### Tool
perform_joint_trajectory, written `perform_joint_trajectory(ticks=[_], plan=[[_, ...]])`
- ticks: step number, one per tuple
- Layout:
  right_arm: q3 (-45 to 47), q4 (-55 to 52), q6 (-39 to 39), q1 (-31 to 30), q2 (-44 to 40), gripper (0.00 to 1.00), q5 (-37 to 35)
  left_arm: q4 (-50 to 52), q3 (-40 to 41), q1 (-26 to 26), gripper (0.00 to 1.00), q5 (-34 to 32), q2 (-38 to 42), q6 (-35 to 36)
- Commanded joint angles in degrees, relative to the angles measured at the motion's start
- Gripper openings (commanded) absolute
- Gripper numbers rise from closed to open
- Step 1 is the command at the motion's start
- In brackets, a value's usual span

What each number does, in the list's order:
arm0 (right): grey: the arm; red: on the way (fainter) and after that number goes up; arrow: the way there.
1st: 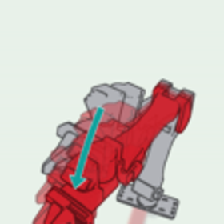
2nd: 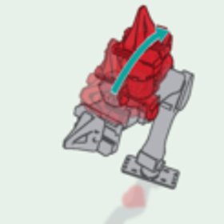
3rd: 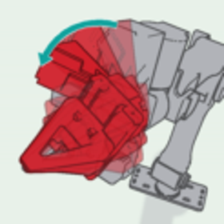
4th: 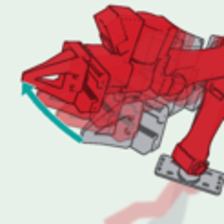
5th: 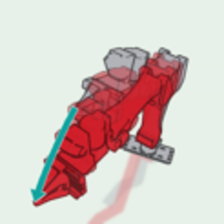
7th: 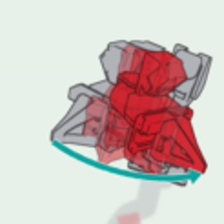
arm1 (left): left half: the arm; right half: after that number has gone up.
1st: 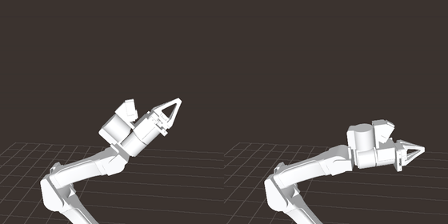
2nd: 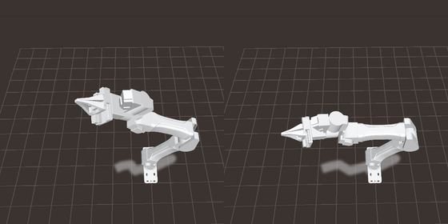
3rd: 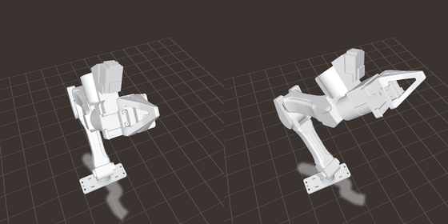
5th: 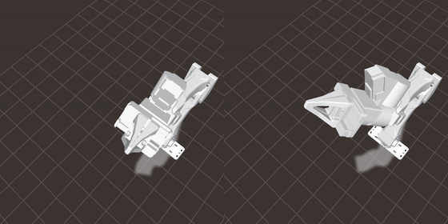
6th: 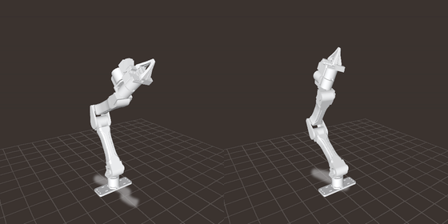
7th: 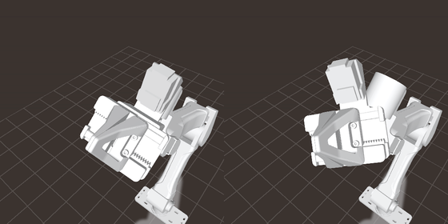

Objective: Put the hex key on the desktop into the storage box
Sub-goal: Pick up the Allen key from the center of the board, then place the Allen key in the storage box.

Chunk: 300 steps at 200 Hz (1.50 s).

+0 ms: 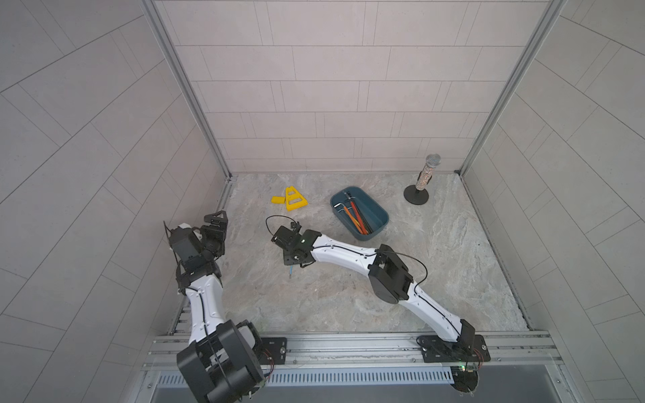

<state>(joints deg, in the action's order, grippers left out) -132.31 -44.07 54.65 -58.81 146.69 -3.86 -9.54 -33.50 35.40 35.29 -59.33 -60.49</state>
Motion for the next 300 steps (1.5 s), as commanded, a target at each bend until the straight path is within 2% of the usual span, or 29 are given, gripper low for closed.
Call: perform_joint_trajectory(ticks=[1,31,84,119,149,174,188,247,300], plan=[[-1.37,-3.75,1.42,0.09,2.56,0.41,-1.37,-0.38,0.6,0.47,1.0,-0.49,1.07,0.57],[-3.94,-6.85,0.65,0.16,4.67,0.33,-2.97,-0.62,0.5,0.62,1.0,-0.45,1.04,0.47],[-4.18,-10.41,-2.19,0.88,5.58,0.08,-4.3,-1.2,0.54,0.6,1.0,0.55,0.35,-0.07],[-1.37,-15.36,-3.35,2.61,4.55,0.0,-5.3,-1.65,0.54,0.62,1.0,1.05,-0.07,-0.27],[11.92,-11.78,-5.2,4.2,-3.2,0.0,-7.58,-2.67,0.8,0.59,1.0,1.72,-0.29,-0.81],[26.25,-1.58,-6.56,5.17,-11.62,0.0,-5.79,-3.49,0.6,0.44,1.0,2.5,-0.95,-1.03],[31.33,2.53,-7.23,5.44,-15.2,0.0,-4.72,-3.69,0.38,-0.11,1.0,3.0,-1.45,-1.17],[38.8,7.95,-9.62,7.15,-25.86,0.0,-4.26,-1.71,-1.22,-8.71,1.0,1.61,-1.95,1.77],[40.87,8.25,-13.48,10.11,-33.91,0.0,-4.68,-0.72,-0.78,-12.03,1.0,-1.15,-1.32,2.74]])
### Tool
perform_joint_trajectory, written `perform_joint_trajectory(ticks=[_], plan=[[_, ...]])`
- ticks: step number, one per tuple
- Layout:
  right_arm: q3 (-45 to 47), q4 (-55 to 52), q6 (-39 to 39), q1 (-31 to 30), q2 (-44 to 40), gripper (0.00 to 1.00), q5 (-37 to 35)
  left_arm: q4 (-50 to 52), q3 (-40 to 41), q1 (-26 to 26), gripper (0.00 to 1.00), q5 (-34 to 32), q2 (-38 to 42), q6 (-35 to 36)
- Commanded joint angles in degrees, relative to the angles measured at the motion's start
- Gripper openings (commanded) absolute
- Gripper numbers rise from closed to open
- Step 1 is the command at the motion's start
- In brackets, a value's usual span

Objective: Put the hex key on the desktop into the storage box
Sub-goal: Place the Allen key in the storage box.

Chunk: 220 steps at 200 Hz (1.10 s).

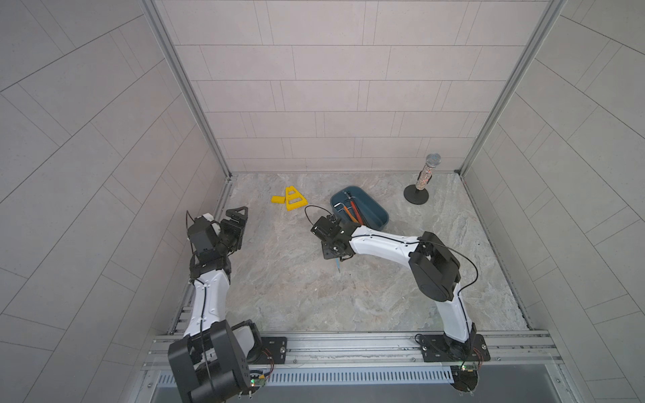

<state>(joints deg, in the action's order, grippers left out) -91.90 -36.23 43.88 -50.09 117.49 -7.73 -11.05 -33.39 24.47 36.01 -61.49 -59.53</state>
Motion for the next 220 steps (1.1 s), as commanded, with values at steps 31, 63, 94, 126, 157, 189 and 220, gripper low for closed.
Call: perform_joint_trajectory(ticks=[31,63,94,126,157,189,220], plan=[[0.86,0.12,-5.25,3.94,-7.72,0.0,-0.56,1.07,-1.06,-3.22,1.0,-3.61,1.16,1.96],[-0.31,-0.16,-8.69,7.93,-9.12,0.0,-0.63,1.59,-2.32,-7.02,1.0,-5.48,1.27,1.87],[-4.91,-1.21,-13.61,13.41,-6.73,0.0,0.77,2.01,-3.81,-12.79,1.0,-8.67,0.6,2.64],[-12.72,-2.61,-18.42,19.03,0.7,0.0,4.07,1.3,-4.49,-16.42,1.0,-10.41,-1.88,3.33],[-20.99,-3.48,-21.51,22.13,9.6,0.0,7.15,1.72,-5.72,-17.0,1.0,-10.67,-4.4,6.21],[-28.52,-5.58,-22.8,24.31,15.59,0.06,9.26,3.92,-6.47,-16.94,1.0,-16.73,-6.04,9.25],[-29.88,-7.72,-24.66,25.16,14.35,0.41,8.91,3.41,-5.77,-16.91,1.0,-23.32,-5.5,9.96]])
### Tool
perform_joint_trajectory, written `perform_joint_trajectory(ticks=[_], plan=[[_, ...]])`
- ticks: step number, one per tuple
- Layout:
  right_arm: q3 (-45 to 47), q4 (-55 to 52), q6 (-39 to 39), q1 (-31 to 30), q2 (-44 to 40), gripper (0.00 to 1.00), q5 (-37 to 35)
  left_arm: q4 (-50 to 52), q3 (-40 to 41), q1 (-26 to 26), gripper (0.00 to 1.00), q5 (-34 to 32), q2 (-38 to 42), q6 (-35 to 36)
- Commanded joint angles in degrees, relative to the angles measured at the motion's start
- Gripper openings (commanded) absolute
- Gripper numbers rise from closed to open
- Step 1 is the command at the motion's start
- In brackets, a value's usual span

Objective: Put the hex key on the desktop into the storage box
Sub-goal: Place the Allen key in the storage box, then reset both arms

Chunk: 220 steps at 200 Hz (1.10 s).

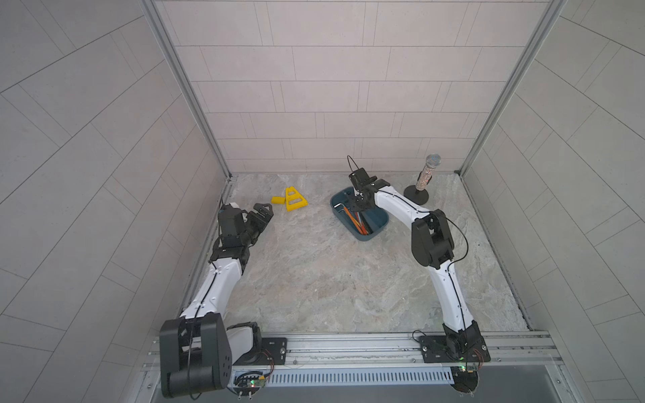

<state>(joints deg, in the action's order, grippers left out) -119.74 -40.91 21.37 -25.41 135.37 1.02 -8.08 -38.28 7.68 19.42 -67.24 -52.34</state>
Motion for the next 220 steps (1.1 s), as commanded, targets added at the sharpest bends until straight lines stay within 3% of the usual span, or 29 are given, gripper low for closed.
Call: perform_joint_trajectory(ticks=[1,26,44,67,76,118,139,165,200,220], plan=[[-1.92,-3.0,-2.22,0.46,-3.71,0.42,0.11,0.43,-0.85,-0.17,1.0,-6.92,0.26,2.9],[2.4,-1.89,-3.89,0.94,-9.62,0.69,-0.67,0.99,-1.29,-0.21,1.0,-8.73,0.24,5.97],[8.13,0.13,-4.96,1.09,-16.45,0.75,-1.54,3.83,-2.46,-0.16,1.0,-10.68,0.46,9.01],[20.42,5.93,-6.03,1.27,-28.87,0.85,-3.47,4.55,-1.27,-0.16,1.0,-18.56,3.49,13.99],[25.76,8.61,-6.05,1.34,-34.28,0.99,-5.47,3.97,-0.06,-0.24,1.0,-23.21,5.07,15.59],[48.27,17.42,-8.72,3.02,-54.65,1.0,-13.17,-4.94,7.14,-0.14,1.0,-41.84,8.43,22.54],[60.41,24.59,-8.71,3.0,-61.93,1.0,-21.8,-17.41,12.5,-1.64,1.0,-42.37,4.7,29.54],[73.36,31.23,-11.34,3.08,-69.09,1.0,-28.43,-21.9,13.17,-7.53,1.0,-51.26,-0.74,39.09],[81.28,32.95,-11.89,3.81,-75.13,1.0,-38.6,-24.27,14.87,-11.97,1.0,-55.06,-5.51,41.5],[87.92,39.75,-15.38,4.47,-77.92,1.0,-40.99,-29.23,16.46,-15.4,1.0,-59.88,-9.16,44.98]])
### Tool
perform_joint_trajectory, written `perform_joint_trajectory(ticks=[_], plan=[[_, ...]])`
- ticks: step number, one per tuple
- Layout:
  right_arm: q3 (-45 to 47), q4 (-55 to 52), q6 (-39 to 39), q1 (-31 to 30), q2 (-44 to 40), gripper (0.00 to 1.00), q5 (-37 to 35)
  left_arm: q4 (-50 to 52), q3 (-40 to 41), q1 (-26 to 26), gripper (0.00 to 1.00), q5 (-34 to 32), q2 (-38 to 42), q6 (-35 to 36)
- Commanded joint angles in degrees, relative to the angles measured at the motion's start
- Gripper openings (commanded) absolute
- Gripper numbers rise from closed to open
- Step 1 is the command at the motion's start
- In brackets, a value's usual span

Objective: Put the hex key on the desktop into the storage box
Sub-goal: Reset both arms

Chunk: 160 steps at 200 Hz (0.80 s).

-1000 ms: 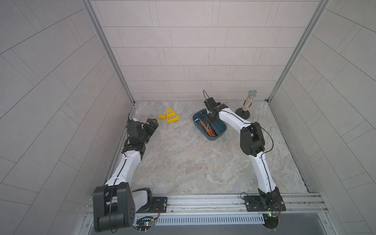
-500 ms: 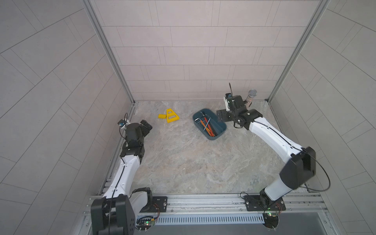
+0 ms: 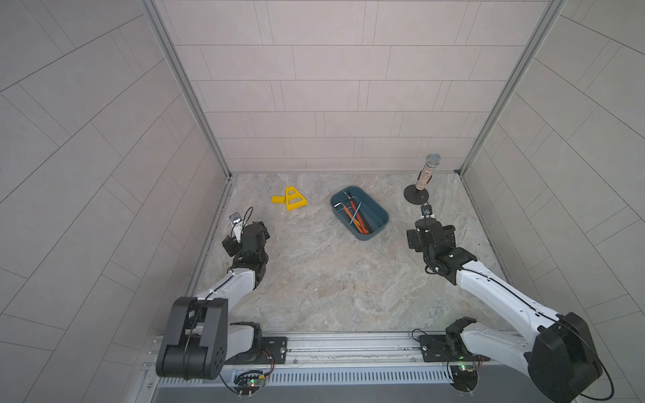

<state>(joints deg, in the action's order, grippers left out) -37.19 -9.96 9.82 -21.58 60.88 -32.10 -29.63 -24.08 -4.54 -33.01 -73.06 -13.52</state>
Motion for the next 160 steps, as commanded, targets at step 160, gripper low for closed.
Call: perform_joint_trajectory(ticks=[160], plan=[[20.21,62.55,-8.0,12.46,18.19,1.0,2.79,-21.77,1.95,-2.58,1.0,4.86,-16.15,10.72]])
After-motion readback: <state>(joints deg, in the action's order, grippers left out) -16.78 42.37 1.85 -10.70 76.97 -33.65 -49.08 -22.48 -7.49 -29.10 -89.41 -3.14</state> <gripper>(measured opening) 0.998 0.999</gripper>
